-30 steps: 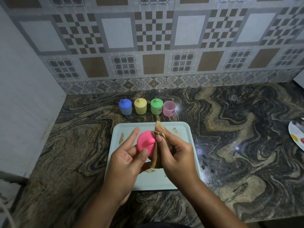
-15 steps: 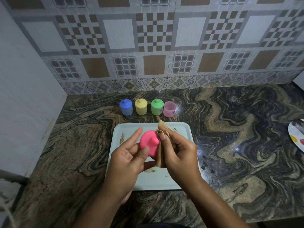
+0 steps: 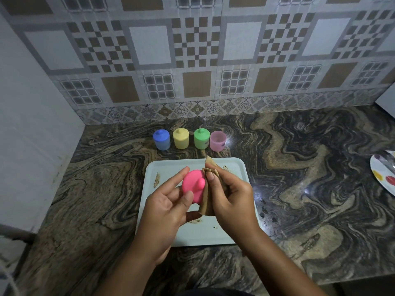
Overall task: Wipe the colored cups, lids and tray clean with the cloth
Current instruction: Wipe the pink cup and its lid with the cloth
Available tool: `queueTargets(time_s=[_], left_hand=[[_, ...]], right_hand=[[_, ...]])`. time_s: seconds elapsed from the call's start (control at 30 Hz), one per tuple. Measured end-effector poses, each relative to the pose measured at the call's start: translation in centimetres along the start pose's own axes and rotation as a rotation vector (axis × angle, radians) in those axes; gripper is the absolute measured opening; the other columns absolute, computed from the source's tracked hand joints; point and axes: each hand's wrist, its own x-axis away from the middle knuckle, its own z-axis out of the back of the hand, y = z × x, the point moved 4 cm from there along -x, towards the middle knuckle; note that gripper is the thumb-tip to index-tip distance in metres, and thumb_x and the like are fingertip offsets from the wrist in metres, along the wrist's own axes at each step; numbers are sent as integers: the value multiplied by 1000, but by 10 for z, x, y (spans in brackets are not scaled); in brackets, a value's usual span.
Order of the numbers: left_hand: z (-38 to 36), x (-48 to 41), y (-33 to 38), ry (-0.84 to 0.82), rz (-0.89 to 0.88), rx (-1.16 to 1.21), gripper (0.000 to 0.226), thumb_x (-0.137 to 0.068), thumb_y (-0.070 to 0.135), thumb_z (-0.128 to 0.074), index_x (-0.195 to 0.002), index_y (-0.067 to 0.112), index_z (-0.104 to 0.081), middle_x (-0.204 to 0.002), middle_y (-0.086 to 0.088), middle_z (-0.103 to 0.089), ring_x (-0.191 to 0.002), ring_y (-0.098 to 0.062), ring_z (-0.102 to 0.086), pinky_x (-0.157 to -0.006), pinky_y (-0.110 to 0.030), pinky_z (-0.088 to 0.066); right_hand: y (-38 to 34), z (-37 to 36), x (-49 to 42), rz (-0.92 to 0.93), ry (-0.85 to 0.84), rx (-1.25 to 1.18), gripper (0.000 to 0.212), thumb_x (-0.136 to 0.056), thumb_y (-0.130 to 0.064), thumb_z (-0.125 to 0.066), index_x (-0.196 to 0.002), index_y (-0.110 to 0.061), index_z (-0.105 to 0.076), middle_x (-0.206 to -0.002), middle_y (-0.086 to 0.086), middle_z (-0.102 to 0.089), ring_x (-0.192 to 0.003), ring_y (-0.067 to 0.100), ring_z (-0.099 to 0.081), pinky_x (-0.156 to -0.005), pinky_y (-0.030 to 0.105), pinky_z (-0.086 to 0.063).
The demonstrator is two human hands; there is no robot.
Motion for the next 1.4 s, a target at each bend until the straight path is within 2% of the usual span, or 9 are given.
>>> queueTargets(time_s=[0.13,0.27,0.47,0.67,0.83,0.97,1.07,1.27,1.4], left_hand=[[10,-6,3,156,25,89,24,-98,14,-52,-121,13,-60,-106,-14,-75,-89,-20,-72,-68,-38,-55],[9,-4,0,136,41,69,21,-96,14,-54,-114,11,-64,-98,-9,-76,-84,-18,-69,-60,-30,-51],[0,1,4,-18,-28,-13,49,-88,14,-59,-135,21,-54,-116,-5,-74,-109,-21,-70,-80,-42,-57],[9,-7,2,128,13,84,27,-100,9,-48,-125,10,-58,-108,-11,-75,-97,-23,-73,-74,-37,-58],[8,-4,-2,19,74,73,28,-95,14,-52,-119,12,-65,-112,-13,-73,-113,-36,-65,-96,-58,-49],[9,-6,9,76,-136,-180,31,-94,3,-59,-117,21,-69,-112,1,-75,-99,-20,-73,-80,-38,-61],[6,-4,11,63,-269,-411,36,-93,4,-63,-114,32,-73,-115,13,-73,-105,-12,-71,-86,-36,-59],[8,-5,10,77,-279,-512,31,-84,14,-75,-96,42,-76,-109,24,-72,-95,-5,-72,-84,-34,-61],[18,-13,11,151,-342,-688,21,-82,29,-77,-99,42,-76,-118,23,-66,-113,7,-58,-83,-22,-52]], right_hand=[[-2,-2,15,81,-10,51,35,-95,-13,-63,-116,-40,-70,-122,-12,-72,-121,8,-64,-100,34,-55],[-2,-1,9,76,18,36,31,-94,-14,-63,-118,-34,-67,-126,-7,-70,-123,6,-62,-104,32,-52],[1,2,0,-24,25,-26,33,-99,-13,-61,-113,-43,-68,-114,-8,-75,-116,17,-68,-94,44,-58],[9,-2,15,-16,-43,-38,29,-95,-34,-62,-122,-38,-71,-130,-11,-68,-128,14,-60,-96,56,-55],[0,5,3,8,-4,-7,31,-97,-10,-64,-114,-35,-70,-122,-8,-72,-120,5,-64,-102,33,-54],[7,6,1,-67,8,2,27,-97,-11,-64,-118,-26,-72,-119,-5,-74,-115,8,-68,-96,41,-58],[13,7,1,-92,23,26,27,-97,-11,-65,-123,-17,-72,-118,-3,-74,-111,9,-70,-93,45,-59],[17,7,1,-106,-8,26,29,-98,-14,-64,-126,-19,-71,-117,-6,-75,-109,12,-71,-88,47,-61],[18,12,-3,-73,33,72,30,-97,-19,-65,-127,-25,-68,-123,-5,-72,-117,9,-67,-99,45,-56]])
